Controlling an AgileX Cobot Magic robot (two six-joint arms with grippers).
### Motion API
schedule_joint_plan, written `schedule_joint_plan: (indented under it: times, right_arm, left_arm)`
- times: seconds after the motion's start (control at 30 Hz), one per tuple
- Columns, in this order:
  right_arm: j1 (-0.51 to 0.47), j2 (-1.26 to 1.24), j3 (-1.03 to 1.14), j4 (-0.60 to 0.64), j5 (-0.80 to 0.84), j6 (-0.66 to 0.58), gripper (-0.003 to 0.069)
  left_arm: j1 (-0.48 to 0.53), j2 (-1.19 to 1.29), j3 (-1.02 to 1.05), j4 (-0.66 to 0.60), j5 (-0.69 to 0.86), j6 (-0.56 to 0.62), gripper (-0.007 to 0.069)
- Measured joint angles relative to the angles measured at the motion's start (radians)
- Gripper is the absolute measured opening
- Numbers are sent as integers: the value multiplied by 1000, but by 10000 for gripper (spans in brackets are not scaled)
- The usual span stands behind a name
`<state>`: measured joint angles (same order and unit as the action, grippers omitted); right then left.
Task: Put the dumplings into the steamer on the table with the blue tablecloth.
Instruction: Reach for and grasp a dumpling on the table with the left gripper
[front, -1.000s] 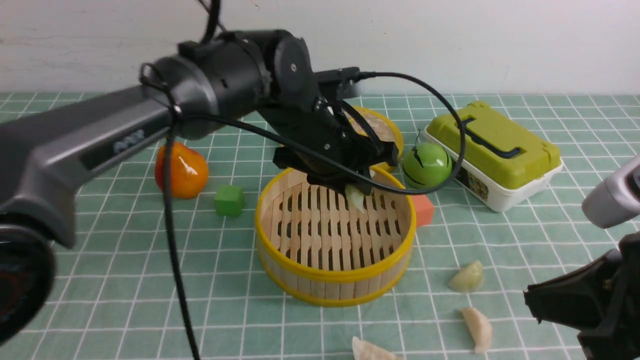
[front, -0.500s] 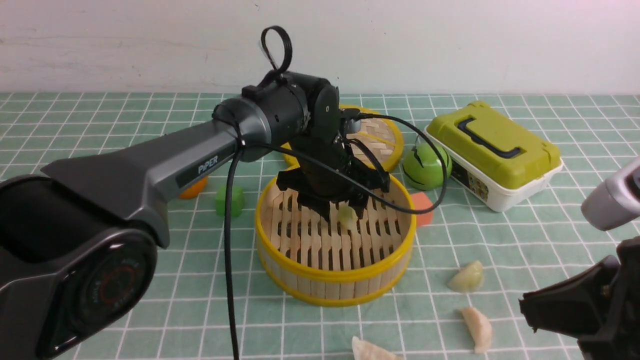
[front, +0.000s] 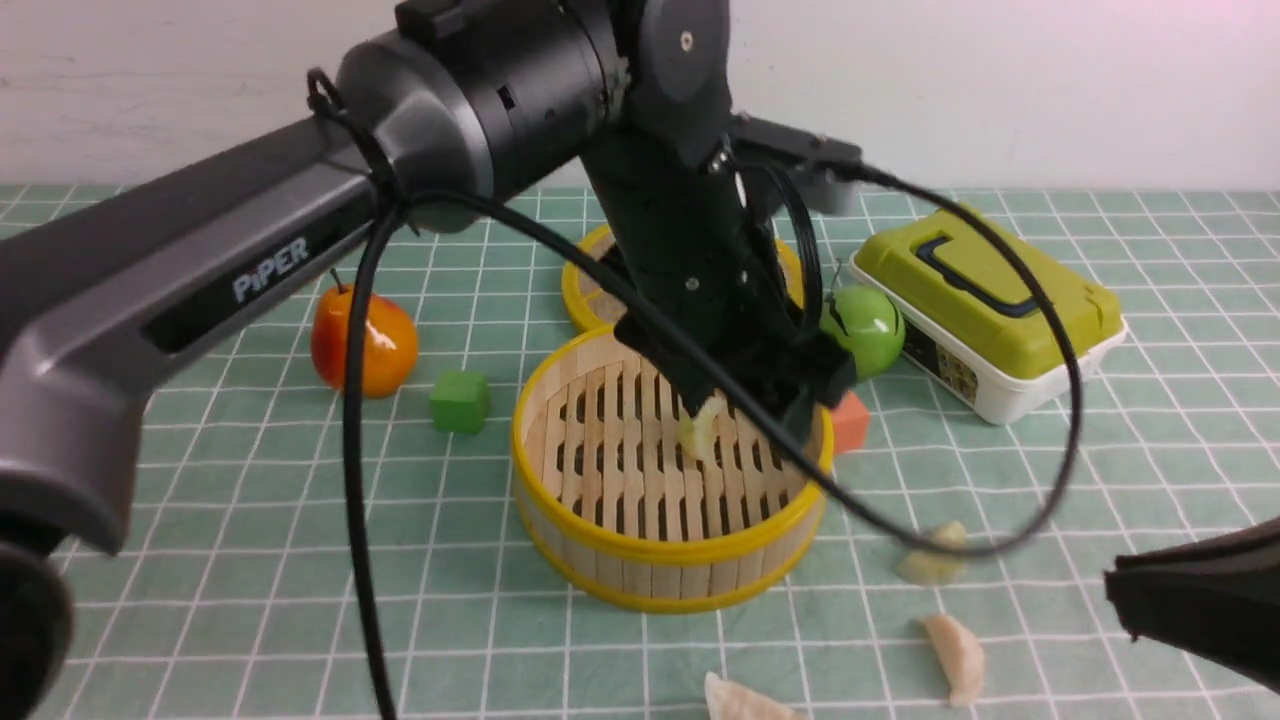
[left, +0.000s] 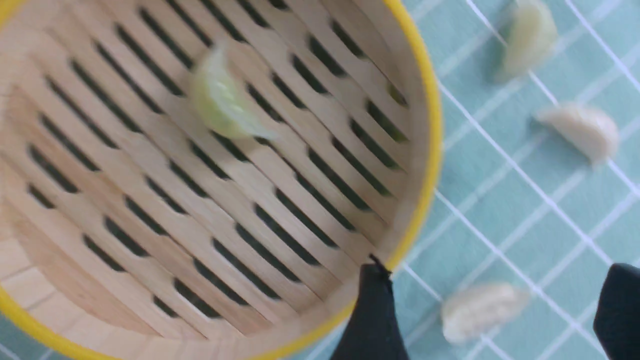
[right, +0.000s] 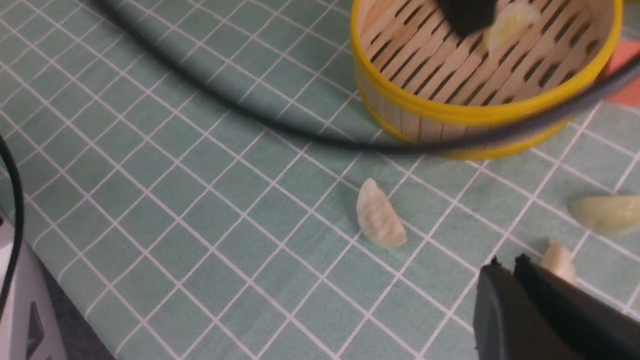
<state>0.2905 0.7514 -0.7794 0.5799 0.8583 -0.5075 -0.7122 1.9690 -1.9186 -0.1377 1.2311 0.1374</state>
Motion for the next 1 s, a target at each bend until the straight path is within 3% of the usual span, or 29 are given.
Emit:
schedule_joint_plan:
  times: [0.2, 0.37, 0.53, 0.73, 0.83, 1.0]
  right_arm:
    - [0, -143, 0, -31, 3, 0, 41]
    - [0, -151, 0, -39, 3, 0, 41]
    - [0, -146, 0, -39, 5, 0, 41]
    - [0, -144, 0, -39, 12, 0, 51]
    - [0, -144, 0, -40, 15, 0, 53]
    - [0, -144, 0, -40, 15, 0, 56]
  left_arm:
    - [-120, -103, 310, 0, 0, 358, 486]
    - [-148, -48, 416, 1, -151, 514, 444]
    - [-148, 44, 421, 5, -288, 535, 411]
    - [-148, 103, 422, 4, -318, 530, 365]
    - [-148, 103, 422, 3, -324, 487, 300]
    - [-148, 87, 422, 5, -295, 356, 298]
